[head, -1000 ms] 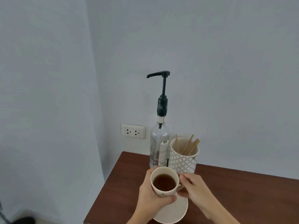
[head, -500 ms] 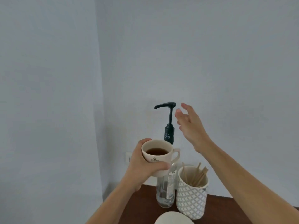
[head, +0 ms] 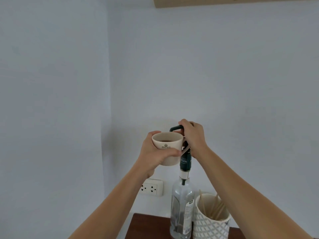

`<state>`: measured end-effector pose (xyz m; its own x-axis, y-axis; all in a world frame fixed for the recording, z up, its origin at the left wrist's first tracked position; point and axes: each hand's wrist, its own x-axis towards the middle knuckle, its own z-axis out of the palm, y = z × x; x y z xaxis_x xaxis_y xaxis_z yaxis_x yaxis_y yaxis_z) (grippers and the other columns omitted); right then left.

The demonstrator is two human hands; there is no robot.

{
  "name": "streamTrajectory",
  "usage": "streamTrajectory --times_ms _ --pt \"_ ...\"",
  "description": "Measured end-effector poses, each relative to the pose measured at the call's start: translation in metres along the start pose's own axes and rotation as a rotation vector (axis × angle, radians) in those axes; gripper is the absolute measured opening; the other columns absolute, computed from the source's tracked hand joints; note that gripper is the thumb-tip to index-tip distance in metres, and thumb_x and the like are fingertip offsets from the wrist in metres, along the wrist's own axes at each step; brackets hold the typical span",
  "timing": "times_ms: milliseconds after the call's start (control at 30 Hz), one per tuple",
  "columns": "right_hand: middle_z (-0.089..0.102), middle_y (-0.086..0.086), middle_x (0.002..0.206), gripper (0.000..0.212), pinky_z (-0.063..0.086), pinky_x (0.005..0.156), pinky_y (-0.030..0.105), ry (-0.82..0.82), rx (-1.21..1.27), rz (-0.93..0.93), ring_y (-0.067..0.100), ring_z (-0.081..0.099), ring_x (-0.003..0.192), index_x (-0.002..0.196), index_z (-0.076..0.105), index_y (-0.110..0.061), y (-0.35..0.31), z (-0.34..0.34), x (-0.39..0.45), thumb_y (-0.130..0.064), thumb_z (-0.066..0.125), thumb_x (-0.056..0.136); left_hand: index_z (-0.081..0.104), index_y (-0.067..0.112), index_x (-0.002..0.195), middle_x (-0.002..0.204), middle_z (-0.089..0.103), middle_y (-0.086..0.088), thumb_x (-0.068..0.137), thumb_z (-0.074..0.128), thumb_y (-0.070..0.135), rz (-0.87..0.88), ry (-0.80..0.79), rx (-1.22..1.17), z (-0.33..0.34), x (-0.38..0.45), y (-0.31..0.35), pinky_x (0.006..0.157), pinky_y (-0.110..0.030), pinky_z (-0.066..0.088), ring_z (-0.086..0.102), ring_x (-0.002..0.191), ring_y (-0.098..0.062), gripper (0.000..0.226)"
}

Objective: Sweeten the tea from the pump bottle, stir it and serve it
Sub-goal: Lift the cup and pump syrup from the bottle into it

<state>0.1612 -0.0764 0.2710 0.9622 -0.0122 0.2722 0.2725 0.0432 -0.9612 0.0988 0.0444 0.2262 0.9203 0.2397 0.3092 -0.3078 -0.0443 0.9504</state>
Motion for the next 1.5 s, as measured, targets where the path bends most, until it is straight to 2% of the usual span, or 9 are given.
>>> streamTrajectory --times_ms 67,167,267,533,833,1000,1200,1267,1500 --pt "0.055 0.013 0.068 0.026 0.037 0.052 0.028 0.036 0.002 -0.031 0.023 0.047 0.059 0.06 0.047 -0.013 0.003 0.001 0.0 -0.022 0.06 0.081 0.055 0.027 0.114 0.096 0.069 0.006 0.038 0.089 0.014 -0.012 -0.004 -0.013 0.001 0.003 0.001 0.062 -0.029 0.055 0.067 0.08 -0.009 0.084" --pt "0.067 0.033 0.081 0.019 0.041 0.059 0.034 0.056 0.024 -0.046 0.024 0.051 0.064 0.067 0.054 -0.008 0.004 0.005 -0.002 -0.022 0.058 0.079 0.055 0.026 0.116 0.096 0.069 0.006 0.038 0.089 0.012 -0.02 -0.004 -0.017 0.0 0.005 0.002 0.063 -0.03 0.055 0.067 0.079 -0.01 0.086" --pt "0.073 0.031 0.091 0.019 0.043 0.061 0.036 0.073 0.044 -0.057 0.025 0.053 0.062 0.067 0.055 -0.007 0.005 0.008 -0.002 -0.024 0.058 0.075 0.055 0.025 0.116 0.095 0.07 0.006 0.038 0.089 0.012 -0.023 -0.009 -0.019 -0.001 0.006 0.003 0.062 -0.029 0.056 0.067 0.077 -0.009 0.086" --pt "0.07 0.03 0.079 0.02 0.044 0.06 0.037 0.12 0.038 -0.066 0.025 0.053 0.061 0.064 0.052 -0.008 0.015 0.01 0.005 -0.026 0.056 0.072 0.055 0.023 0.119 0.098 0.069 0.005 0.037 0.089 0.012 -0.052 -0.018 -0.026 -0.001 0.007 0.0 0.065 -0.032 0.056 0.067 0.082 -0.012 0.089" --pt "0.038 -0.005 0.044 0.035 0.032 0.049 0.028 0.15 -0.014 -0.13 0.018 0.034 0.046 0.048 0.034 -0.016 0.02 0.007 0.012 -0.019 0.055 0.075 0.054 0.023 0.12 0.097 0.069 0.006 0.038 0.088 0.011 -0.05 -0.024 -0.022 0.001 0.009 0.001 0.061 -0.029 0.055 0.067 0.079 -0.01 0.09" --pt "0.033 -0.003 0.045 0.035 0.027 0.046 0.026 0.144 -0.026 -0.133 0.019 0.029 0.046 0.047 0.03 -0.016 0.022 0.006 0.014 -0.017 0.054 0.073 0.054 0.023 0.121 0.099 0.068 0.005 0.031 0.09 0.015 -0.049 -0.017 -0.015 0.001 0.009 -0.001 0.067 -0.033 0.059 0.067 0.081 -0.012 0.097" --pt "0.054 -0.001 0.047 0.029 0.037 0.048 0.026 0.122 -0.028 -0.099 0.016 0.044 0.046 0.053 0.043 -0.013 0.019 0.004 0.008 -0.024 0.056 0.076 0.054 0.024 0.119 0.1 0.068 0.004 0.035 0.088 0.014 -0.057 -0.022 0.002 0.0 0.005 0.003 0.064 -0.032 0.057 0.067 0.083 -0.013 0.091" --pt "0.072 0.013 0.068 0.024 0.042 0.05 0.027 0.083 -0.011 -0.045 0.022 0.055 0.057 0.059 0.051 -0.013 0.013 0.005 0.01 -0.029 0.058 0.077 0.054 0.024 0.119 0.101 0.068 0.003 0.036 0.088 0.015 -0.058 -0.02 0.015 0.001 0.005 0.006 0.067 -0.034 0.058 0.066 0.085 -0.014 0.091" --pt "0.074 0.02 0.08 0.022 0.045 0.052 0.029 0.048 -0.002 -0.017 0.026 0.059 0.064 0.067 0.056 -0.01 0.008 0.004 0.01 -0.03 0.059 0.076 0.053 0.023 0.121 0.101 0.067 0.002 0.038 0.088 0.013 -0.07 -0.028 0.014 0.004 0.007 0.009 0.067 -0.034 0.057 0.065 0.086 -0.015 0.091"
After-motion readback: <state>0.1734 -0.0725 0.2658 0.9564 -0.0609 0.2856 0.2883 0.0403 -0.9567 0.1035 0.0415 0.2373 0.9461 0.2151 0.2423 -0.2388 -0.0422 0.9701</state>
